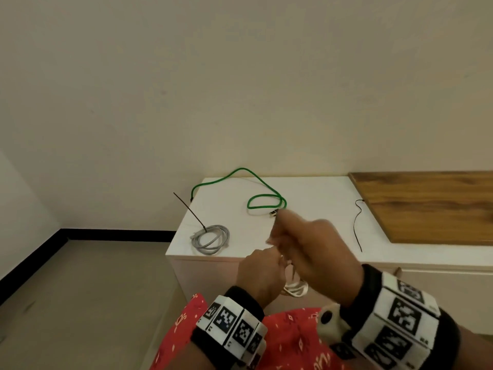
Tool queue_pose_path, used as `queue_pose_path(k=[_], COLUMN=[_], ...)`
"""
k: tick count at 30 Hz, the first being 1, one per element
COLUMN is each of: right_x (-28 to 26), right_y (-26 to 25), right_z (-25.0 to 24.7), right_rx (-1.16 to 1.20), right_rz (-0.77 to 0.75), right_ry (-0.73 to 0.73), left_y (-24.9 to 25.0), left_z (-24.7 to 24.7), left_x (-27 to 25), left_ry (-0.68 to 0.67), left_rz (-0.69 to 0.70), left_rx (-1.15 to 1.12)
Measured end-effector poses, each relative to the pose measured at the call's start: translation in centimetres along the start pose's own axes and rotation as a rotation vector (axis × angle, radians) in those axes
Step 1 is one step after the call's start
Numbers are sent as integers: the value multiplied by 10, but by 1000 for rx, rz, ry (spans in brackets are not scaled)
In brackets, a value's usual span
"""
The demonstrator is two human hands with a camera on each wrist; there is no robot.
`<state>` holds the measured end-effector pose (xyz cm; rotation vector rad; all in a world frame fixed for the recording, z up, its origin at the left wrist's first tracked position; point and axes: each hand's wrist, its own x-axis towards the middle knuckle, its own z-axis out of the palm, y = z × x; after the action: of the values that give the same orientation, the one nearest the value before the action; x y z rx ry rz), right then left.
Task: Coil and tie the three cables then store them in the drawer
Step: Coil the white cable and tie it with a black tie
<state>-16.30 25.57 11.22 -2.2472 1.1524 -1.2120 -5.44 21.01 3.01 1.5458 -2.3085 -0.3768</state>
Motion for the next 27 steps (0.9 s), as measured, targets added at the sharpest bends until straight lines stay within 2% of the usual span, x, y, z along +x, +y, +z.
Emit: queue_pose_path(k=[3,5,9,13,18,22,24,27], right_x=[14,20,20,17,10,5,4,4], right_y=[17,31,48,54,64,69,74,85], right_z=[-24,-42,-47,-38,-22,-12,-6,2], right_rx=[360,484,521,616,455,488,526,579], right_rz=[187,352,498,644,765,842,863,925], right_ry=[202,246,143,9,-147,-241,-239,-157], left_y=[-2,-4,-7,-9,-12,-16,-18,-24], left_z=[-4,-3,-5,-10,-12,-8,-7,-3], left_x=[-3,-2,7,9,7,8,11,21], left_ry=[43,28,40,60,60,42,14,-45], left_rz=[73,73,17,-6,-64,-198,-270,-352], left_rx=[-367,-558,-773,-873,-982,-1083,-1135,-1187])
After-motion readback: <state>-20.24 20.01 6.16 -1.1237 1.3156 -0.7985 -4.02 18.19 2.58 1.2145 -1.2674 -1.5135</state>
